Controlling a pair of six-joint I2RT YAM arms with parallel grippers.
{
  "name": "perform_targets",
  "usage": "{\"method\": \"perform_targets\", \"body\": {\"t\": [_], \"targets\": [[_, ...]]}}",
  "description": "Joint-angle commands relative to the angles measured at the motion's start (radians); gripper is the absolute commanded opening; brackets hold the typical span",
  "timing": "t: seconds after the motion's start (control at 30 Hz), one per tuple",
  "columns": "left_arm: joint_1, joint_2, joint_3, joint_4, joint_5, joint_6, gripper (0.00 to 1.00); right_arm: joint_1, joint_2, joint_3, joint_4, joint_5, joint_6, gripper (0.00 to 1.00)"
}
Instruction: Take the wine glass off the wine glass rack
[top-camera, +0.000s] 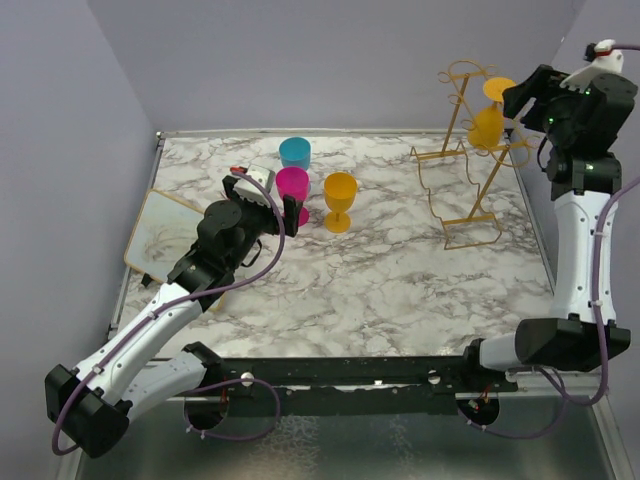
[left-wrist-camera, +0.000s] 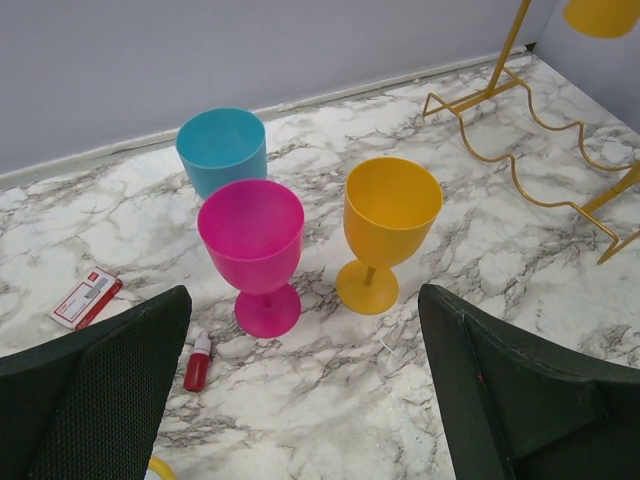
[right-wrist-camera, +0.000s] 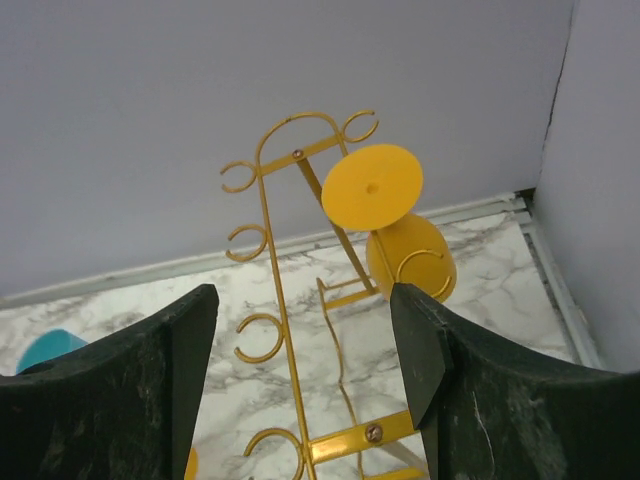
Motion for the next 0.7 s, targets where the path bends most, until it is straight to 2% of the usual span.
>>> {"method": "perform_targets", "body": {"t": [0.0,0.13,0.27,0.4,0.67], "targets": [[-0.01,0.003,-0.007,0.022,0.01,0.011,0.99,-0.152,0.03,0.002,0.136,-0.387,0.266,0.7],[-0.013,0.002,-0.006,0.021,0.013,0.01,0.99,-0.265,0.105,-0.006,0.213,-0.565,0.422,0.68],[-0.019,-0.003,-0.003,0.017,0.005,0.016,0.99,-0.324,0.181,-0.001,0.289,-0.644,0.541,0.63],[-0.035,-0.002,0.001,0.011,-0.006,0.026,0.99,-0.329,0.269,0.092,0.282,-0.634,0.536,0.52],[-0.059,-0.003,0.004,0.006,-0.012,0.037,0.99,-0.303,0.41,0.213,0.249,-0.554,0.519,0.5]]}}
